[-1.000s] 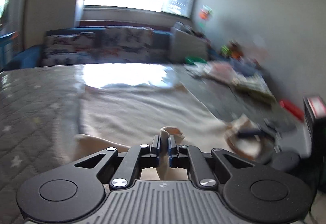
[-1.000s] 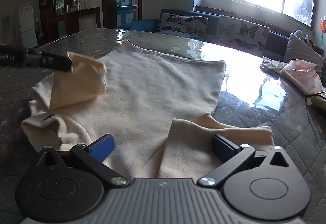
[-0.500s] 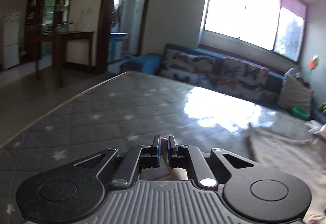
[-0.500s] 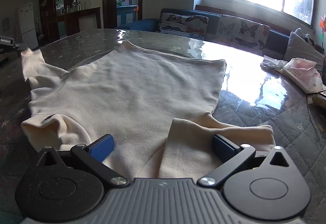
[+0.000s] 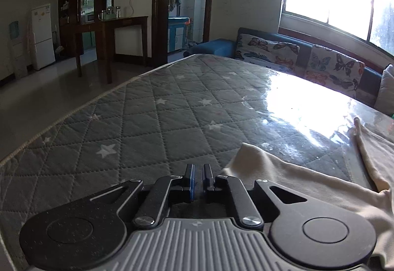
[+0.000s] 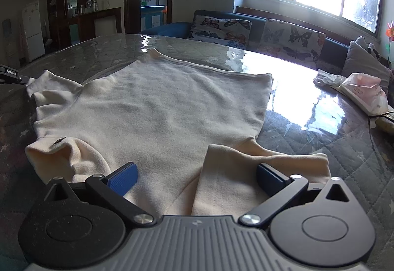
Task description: Fold clothes
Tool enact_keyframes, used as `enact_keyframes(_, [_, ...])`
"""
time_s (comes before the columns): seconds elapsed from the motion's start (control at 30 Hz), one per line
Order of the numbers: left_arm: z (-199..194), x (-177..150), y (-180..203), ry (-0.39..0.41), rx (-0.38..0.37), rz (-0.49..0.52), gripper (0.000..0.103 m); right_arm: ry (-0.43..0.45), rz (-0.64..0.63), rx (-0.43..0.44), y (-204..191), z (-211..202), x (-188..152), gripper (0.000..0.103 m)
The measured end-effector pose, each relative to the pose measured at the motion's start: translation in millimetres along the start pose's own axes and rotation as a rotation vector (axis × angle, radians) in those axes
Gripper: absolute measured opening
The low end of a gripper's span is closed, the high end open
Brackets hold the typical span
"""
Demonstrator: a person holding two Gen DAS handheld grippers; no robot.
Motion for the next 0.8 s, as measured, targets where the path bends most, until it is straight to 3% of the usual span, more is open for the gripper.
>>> enact_keyframes(0.17, [-4,2,-7,-0.005,0.01,-0.014,0.013,0.011,-0.043,-0.037,-10,-20,2,0.102])
enact_keyframes(0.33, [-21,7,1,0.028,-0.027,-0.005,0.027,-0.014,-0.023,-0.028,-5,-41,-2,0.086])
enact_keyframes(0.5, [-39,12,33,0.056,-0.131,0.042,0.045,-0.052,0.058,-0.016,11,-44,-9,0.049])
enact_keyframes(0.8, [-62,1,118,0.053,-0.396,0.204,0.054,-0.023,0.159,0.074,19,-58,-12,0.044])
Point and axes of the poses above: each gripper's, at about its wrist camera, not at the fingertips, and z roughly the way its jaws point, y to its right, x to its top, the point moved 3 cm from there along z, roughly the way its jaws point, and after that the axes turned 2 degrees about -y, right-handed, at the moved point
